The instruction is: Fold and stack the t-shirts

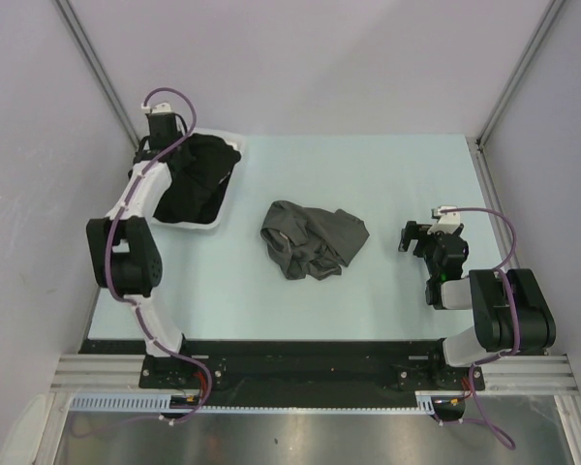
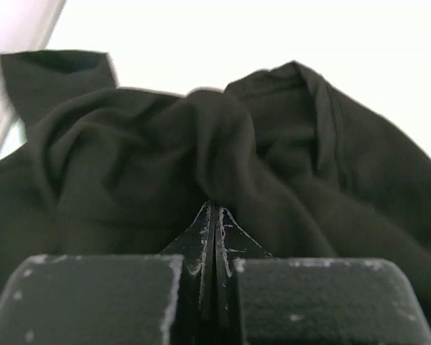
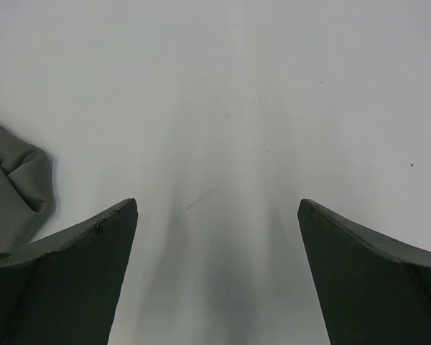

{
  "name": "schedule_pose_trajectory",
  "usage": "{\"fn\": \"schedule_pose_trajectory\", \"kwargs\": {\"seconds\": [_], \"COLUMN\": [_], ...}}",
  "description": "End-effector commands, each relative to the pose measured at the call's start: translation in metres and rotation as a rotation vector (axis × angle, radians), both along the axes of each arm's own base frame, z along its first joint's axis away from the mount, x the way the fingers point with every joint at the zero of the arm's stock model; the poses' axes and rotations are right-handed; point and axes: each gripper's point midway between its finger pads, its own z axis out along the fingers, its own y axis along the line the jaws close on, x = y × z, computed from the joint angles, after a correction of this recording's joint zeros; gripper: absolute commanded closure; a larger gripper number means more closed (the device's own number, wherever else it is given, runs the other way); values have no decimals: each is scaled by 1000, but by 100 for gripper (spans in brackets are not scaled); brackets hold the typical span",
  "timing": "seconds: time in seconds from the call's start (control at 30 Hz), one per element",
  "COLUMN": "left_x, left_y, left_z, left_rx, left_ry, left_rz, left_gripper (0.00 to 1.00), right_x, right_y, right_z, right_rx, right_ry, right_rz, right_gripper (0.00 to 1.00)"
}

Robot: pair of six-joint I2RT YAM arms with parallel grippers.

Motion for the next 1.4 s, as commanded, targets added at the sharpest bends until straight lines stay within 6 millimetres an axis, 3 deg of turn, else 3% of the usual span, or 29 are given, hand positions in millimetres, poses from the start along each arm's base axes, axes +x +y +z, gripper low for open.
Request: {"fn": "schedule_pose_trajectory", "kwargs": {"seconds": [0.0,0.1,0.2,0.37,0.4,0.6,0.63,0.67,0.83,0.9,0.93,1.03,1.13,1.27,1.37], "left_x": [39,49,55,50,41,4,0,-5,-8,-2,1,14,26,34,28], "left_y": [-12,-9,-7,-6,-7,-9,-25,-28,-38,-38,-37,-32,-30,-32,-43], "left_z": [-31,-68,-91,-123,-130,-136,-139,-141,-138,-127,-121,-80,-32,38,77], "left_rx": [-71,-75,-70,-67,-68,-86,-85,-89,-75,-63,-57,-24,10,14,12], "left_ry": [61,149,187,260,282,275,288,298,304,297,287,205,102,-32,-102], "left_rz": [-4,27,44,49,50,51,19,11,-14,-21,-23,-29,-38,-55,-95], "left_gripper": [100,100,100,100,100,100,100,100,100,98,85,65,55,53,51], "right_x": [10,10,10,10,10,11,11,11,11,11,11,10,11,10,10], "right_y": [-1,-1,-11,-7,-7,-7,-7,-7,-7,-7,-7,-7,-7,-6,-7], "right_z": [20,20,20,20,20,21,21,21,21,21,22,19,21,20,21], "right_rx": [-5,-5,-6,1,-1,-3,-2,-1,-1,-2,-3,-1,0,-2,-5], "right_ry": [-66,-68,-66,-68,-66,-71,-71,-71,-72,-72,-74,-66,-69,-66,-68], "right_rz": [-2,-2,-28,-4,-4,-5,-4,-4,-4,-4,-5,-5,-6,-7,-11], "right_gripper": [0,0,1,0,0,0,0,0,0,0,0,0,0,0,0]}}
